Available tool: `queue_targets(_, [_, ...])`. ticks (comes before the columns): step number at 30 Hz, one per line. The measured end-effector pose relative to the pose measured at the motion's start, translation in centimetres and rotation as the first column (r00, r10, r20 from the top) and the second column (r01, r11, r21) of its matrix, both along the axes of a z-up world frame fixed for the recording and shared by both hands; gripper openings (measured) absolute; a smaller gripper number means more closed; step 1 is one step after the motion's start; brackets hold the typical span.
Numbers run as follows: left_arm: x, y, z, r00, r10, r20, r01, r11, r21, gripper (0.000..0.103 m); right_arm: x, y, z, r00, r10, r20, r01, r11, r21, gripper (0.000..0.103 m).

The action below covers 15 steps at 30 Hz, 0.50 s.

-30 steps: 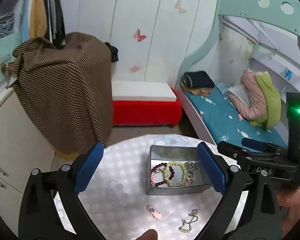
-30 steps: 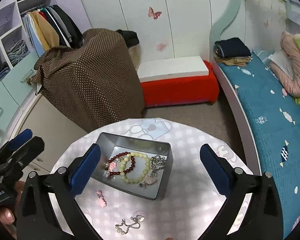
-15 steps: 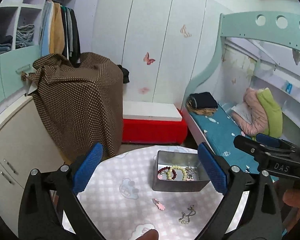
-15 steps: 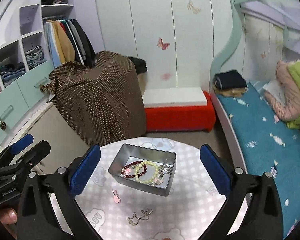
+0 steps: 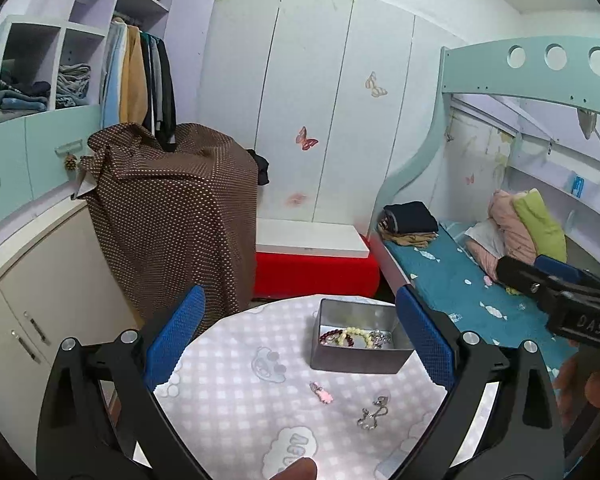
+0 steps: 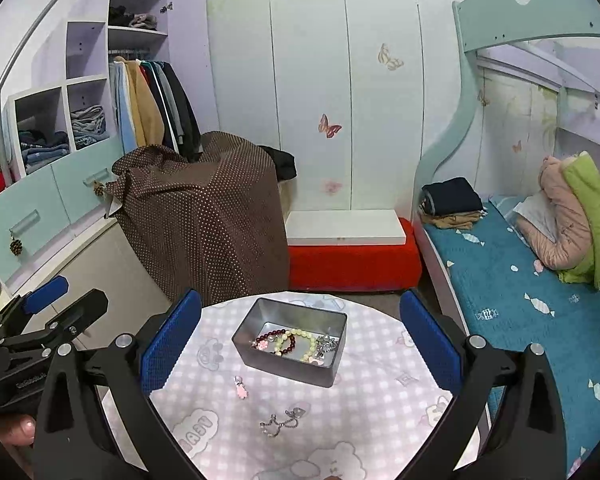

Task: Organize jewelry
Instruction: 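Withdraw both tools and move toward the pink charm and pearl chain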

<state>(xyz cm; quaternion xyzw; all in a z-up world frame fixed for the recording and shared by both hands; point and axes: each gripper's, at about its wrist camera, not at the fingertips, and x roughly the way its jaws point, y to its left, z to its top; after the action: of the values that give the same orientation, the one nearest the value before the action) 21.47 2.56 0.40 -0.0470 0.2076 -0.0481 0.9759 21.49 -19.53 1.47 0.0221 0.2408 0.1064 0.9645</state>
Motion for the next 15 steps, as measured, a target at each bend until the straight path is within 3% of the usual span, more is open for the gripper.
queue_targets(15, [-3.3, -0.2, -1.7, 0.999, 0.036, -0.017, -0.035, 0.998, 0.044, 0.096, -4.4, -0.9, -2.4, 0.999, -0.053, 0.001, 0.053, 0.999, -0.006, 0.096])
